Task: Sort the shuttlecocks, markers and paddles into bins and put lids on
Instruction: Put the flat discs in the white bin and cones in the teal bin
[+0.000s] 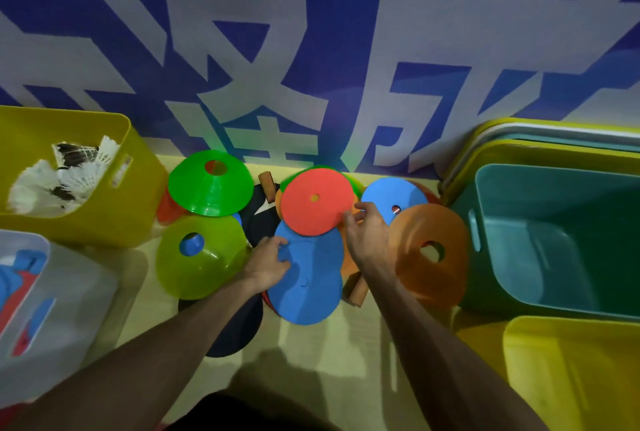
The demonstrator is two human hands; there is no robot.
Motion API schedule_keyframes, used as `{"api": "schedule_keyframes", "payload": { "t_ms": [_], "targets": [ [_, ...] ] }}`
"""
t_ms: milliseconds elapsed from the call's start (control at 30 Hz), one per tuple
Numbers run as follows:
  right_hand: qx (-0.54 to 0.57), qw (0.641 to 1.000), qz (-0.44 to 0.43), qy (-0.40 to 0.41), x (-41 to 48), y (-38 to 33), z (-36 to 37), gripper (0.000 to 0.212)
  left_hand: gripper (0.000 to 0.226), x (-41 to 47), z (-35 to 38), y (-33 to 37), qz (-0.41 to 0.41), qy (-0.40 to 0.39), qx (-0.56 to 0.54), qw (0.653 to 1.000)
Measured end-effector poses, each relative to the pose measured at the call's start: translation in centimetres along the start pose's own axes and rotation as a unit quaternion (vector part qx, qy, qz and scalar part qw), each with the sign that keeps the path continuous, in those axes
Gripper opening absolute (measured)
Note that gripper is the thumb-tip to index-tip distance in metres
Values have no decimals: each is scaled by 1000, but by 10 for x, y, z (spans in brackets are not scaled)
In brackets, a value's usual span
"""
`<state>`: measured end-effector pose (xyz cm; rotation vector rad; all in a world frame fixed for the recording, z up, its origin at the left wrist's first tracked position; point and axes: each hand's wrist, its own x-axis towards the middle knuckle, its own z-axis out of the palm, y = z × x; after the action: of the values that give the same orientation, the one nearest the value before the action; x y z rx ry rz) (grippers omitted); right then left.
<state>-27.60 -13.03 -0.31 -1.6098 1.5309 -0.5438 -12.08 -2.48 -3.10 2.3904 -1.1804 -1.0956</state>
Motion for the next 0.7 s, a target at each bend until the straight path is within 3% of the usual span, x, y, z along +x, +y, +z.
{"api": "schedule_keyframes", "payload": {
  "t_ms": [233,400,700],
  "targets": [
    [25,999,16,15,20,2,22,48,49,15,13,0,-30,22,39,999],
    [28,999,22,21,32,2,27,43,47,21,19,0,-19,62,44,997],
    [52,998,31,32,21,-12,20,24,12,9,-1,-8,27,59,-25,998]
  ]
}}
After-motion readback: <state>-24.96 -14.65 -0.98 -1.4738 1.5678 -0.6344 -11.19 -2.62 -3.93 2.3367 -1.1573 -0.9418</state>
